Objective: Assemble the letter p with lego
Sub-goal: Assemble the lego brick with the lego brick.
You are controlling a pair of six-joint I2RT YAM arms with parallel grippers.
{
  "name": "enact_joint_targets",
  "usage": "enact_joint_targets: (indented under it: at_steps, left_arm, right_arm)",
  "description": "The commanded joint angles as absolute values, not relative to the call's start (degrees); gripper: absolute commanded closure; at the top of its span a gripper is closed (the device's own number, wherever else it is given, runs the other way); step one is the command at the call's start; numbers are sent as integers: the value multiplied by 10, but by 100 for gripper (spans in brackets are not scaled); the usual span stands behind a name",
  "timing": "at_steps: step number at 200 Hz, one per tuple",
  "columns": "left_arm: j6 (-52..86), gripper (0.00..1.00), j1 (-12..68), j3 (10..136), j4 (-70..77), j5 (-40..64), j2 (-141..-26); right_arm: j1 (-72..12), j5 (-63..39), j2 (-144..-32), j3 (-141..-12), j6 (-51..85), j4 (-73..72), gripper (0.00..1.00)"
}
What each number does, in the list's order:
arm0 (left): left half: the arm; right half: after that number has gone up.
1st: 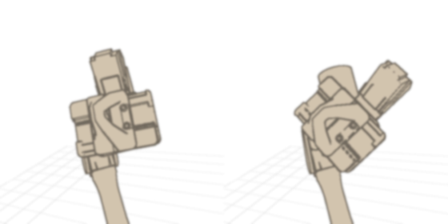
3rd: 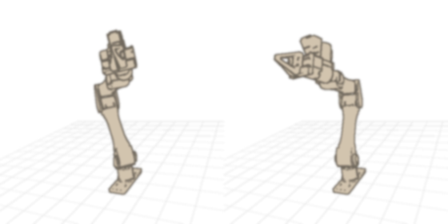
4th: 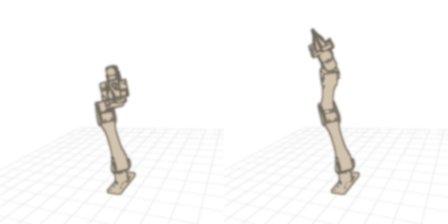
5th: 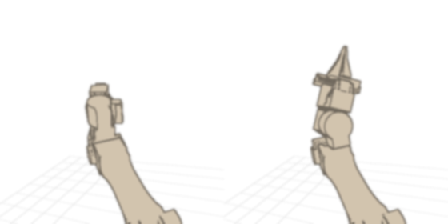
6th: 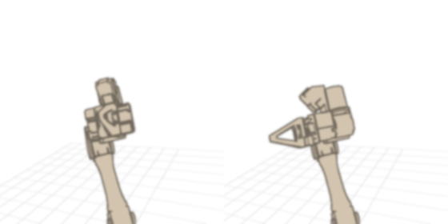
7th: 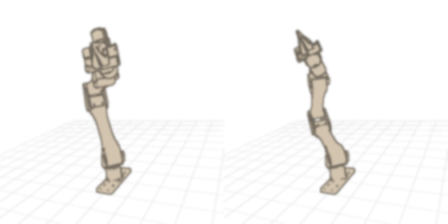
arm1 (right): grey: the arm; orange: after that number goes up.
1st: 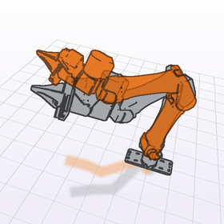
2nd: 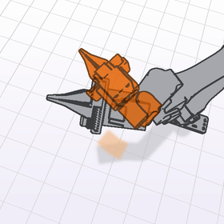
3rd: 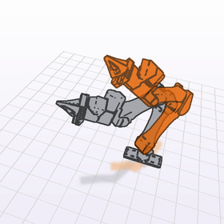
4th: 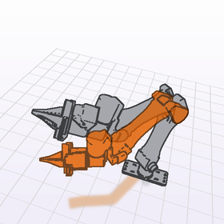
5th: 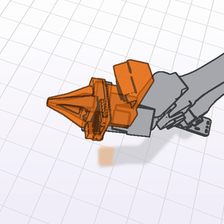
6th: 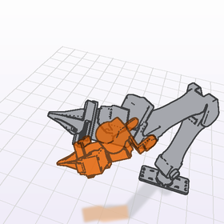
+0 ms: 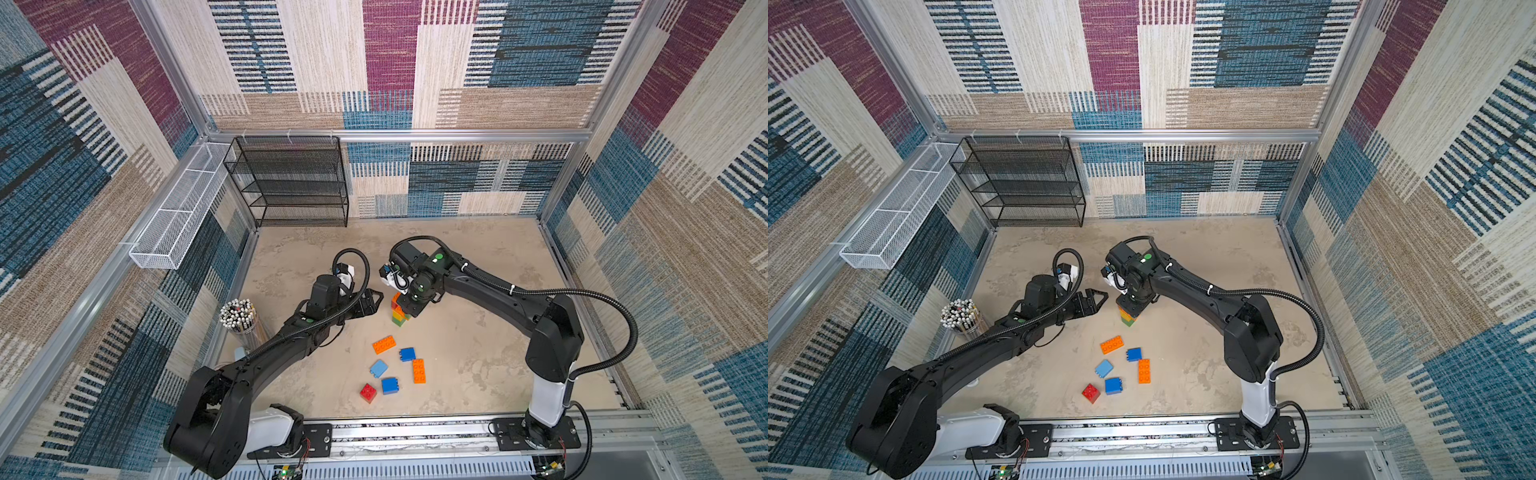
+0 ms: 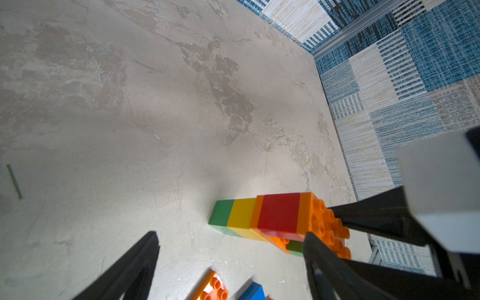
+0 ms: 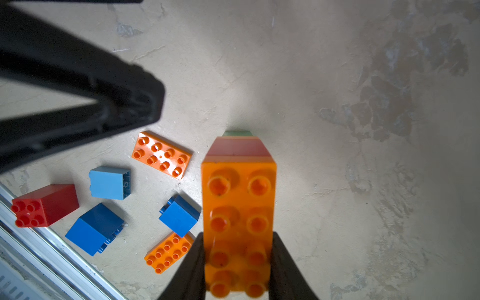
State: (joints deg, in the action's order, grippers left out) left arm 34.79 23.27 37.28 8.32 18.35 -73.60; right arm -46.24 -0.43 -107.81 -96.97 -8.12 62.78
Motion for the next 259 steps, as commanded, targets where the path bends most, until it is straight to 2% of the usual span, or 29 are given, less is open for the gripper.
enact_joint_targets:
  at_steps: [1,69,137,259]
  left_arm:
    - [351,11,234,375,105,187,-737]
    - [353,14,252,384,112,193,-732]
    - [365,32,276,378,165,218,-745]
    - [384,43,292,382,208,236,-787]
  right_arm:
    - [-464,0,-1078,-962,-73,639,83]
    - [-464,11,-1067,-978,-75,654,83]
    - [-464,5,-1069,-971,-79,649,83]
    - [-463,1,-1073,-969,-86,647,83]
